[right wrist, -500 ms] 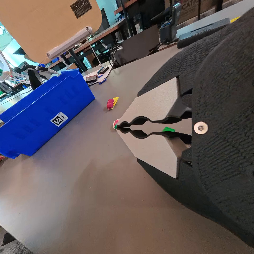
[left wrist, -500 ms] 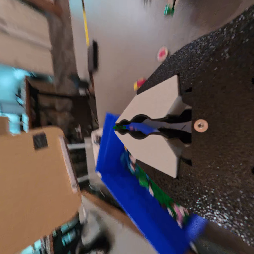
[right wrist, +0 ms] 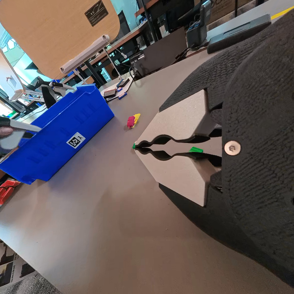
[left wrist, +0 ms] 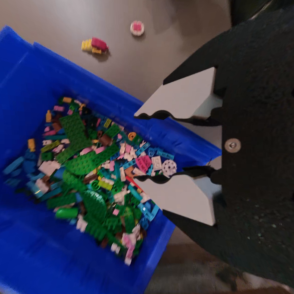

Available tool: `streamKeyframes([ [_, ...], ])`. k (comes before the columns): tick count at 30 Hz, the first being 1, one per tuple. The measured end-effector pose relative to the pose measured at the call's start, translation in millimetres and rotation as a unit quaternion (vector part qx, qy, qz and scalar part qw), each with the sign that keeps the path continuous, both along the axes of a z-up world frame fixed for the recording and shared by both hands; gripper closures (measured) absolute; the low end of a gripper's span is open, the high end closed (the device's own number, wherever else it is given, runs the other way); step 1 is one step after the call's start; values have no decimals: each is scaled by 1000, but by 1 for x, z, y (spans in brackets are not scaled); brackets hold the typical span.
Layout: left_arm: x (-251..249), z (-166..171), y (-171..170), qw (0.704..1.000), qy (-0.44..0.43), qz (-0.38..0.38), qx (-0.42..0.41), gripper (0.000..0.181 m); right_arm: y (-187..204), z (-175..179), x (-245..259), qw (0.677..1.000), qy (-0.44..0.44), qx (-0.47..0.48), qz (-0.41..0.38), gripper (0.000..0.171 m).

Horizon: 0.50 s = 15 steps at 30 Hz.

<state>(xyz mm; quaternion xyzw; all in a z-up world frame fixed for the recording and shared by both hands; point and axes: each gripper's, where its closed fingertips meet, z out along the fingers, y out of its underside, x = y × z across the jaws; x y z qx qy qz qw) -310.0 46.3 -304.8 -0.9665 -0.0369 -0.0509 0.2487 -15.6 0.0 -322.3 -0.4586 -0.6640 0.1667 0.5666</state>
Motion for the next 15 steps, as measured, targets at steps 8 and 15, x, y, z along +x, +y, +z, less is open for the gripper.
streamKeyframes([
  [8, 95, 57, 2, 972, -153, -107, 142, 107, -5, 23, 2, 996, 50, 69, 3, 171],
  [15, 292, 25, -61, 872, -243, -393, 161, 139, -19, 43, 6, 983, 96, 153, 25, 171],
])
